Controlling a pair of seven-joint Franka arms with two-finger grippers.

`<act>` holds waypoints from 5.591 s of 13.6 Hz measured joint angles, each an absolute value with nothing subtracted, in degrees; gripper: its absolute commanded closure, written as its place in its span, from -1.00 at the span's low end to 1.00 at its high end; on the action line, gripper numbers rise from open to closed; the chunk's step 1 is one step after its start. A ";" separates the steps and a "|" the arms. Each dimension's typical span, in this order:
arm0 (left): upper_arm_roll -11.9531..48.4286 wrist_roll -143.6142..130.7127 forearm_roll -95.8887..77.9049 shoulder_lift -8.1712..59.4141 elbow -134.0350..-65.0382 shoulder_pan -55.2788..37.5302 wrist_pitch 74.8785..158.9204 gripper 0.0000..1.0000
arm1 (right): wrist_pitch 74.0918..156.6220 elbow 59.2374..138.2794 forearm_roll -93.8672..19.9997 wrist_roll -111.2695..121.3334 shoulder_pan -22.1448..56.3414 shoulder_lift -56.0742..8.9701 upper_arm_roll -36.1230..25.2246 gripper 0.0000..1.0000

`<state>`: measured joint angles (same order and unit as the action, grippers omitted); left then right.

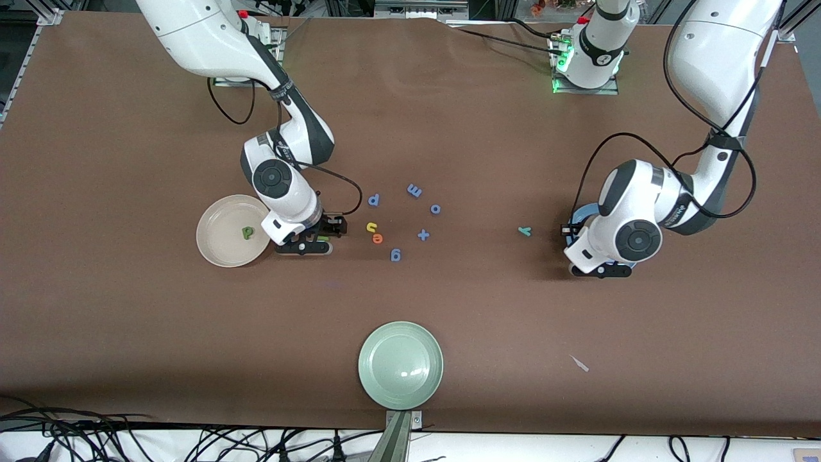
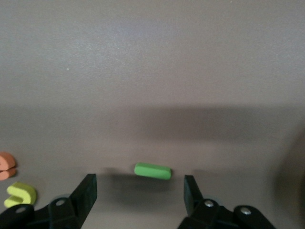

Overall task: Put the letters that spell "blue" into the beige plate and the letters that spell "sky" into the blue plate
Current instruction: 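Drop the s in the blue plate while the right gripper grasps green l, then grasp the cyan y with the left gripper while the right drops l, then drop the y in the blue plate while the right gripper reaches yellow u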

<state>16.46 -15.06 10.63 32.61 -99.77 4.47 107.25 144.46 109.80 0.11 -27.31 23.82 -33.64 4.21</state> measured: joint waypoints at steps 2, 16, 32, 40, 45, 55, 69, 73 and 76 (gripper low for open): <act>16.47 -9.78 10.30 32.99 -99.99 8.44 107.23 -0.97 | 145.28 109.87 0.11 -27.31 23.78 -34.01 4.17 -0.64; 23.31 -47.40 5.17 35.59 -103.30 2.01 116.58 -0.94 | 149.44 112.07 0.15 -27.31 23.64 -33.72 3.95 1.00; 22.93 -53.88 5.17 35.36 -111.26 2.81 133.28 0.45 | 144.76 128.42 0.29 1.98 9.74 -16.83 0.10 -0.28; 22.93 -53.88 5.17 35.26 -111.31 2.83 133.38 0.67 | 142.92 125.88 0.26 -5.86 11.20 -15.45 3.26 -0.40; 22.91 -53.87 5.33 35.07 -111.27 2.86 133.47 0.85 | 140.54 114.94 0.18 -28.02 23.28 -22.93 3.96 -0.42; 21.62 -40.80 12.80 31.45 -104.41 5.76 118.38 0.87 | 142.64 104.91 8.13 -55.85 34.87 -35.96 3.96 -0.44; 29.62 -19.59 14.44 28.01 -87.43 14.15 93.75 -1.00 | 145.92 102.39 8.78 -59.22 35.42 -39.74 3.86 0.06; 31.72 -15.96 12.85 21.88 -78.94 14.15 82.28 -1.00 | 145.92 102.06 8.91 -58.99 35.41 -39.61 3.85 0.98; 31.55 -13.79 10.95 16.19 -76.47 14.41 78.60 -1.00 | 145.48 102.06 8.98 -57.39 35.32 -39.23 3.62 1.00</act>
<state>31.55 -13.79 10.95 16.19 -76.47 14.41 78.60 145.48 102.06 8.98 -57.39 35.32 -39.23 3.62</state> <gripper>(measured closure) 0.000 0.731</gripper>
